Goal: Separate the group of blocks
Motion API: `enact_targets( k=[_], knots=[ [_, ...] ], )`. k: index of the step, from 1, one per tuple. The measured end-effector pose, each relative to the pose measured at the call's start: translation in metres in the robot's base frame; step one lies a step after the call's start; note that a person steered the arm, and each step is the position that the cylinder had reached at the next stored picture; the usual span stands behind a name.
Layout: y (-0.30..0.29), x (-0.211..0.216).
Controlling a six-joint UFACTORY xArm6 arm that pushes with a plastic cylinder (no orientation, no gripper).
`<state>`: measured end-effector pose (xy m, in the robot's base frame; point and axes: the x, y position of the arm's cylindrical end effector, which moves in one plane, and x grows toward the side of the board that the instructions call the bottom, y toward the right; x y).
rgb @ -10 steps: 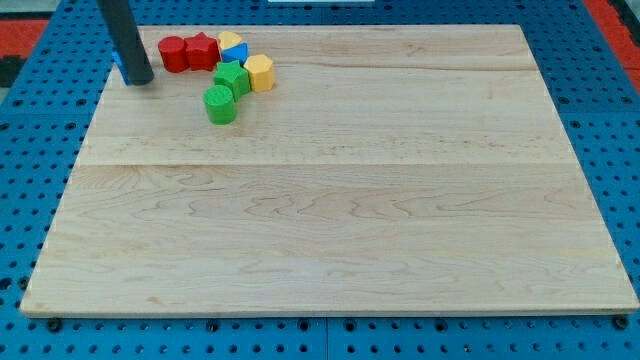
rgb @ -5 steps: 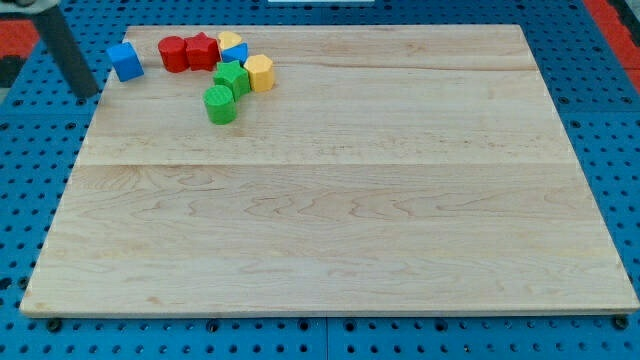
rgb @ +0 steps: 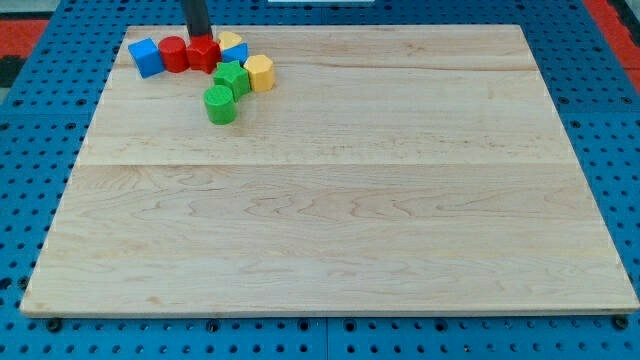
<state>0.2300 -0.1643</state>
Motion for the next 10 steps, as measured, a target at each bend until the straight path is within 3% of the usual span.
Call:
enact_targets(
  k=[2,3,5,8,10],
  knots=[
    [0.036,0.048],
    [0.040,0.006],
    [0.027,-0.035],
    [-0.030,-0.029],
    [-0.030,-0.021]
  ],
)
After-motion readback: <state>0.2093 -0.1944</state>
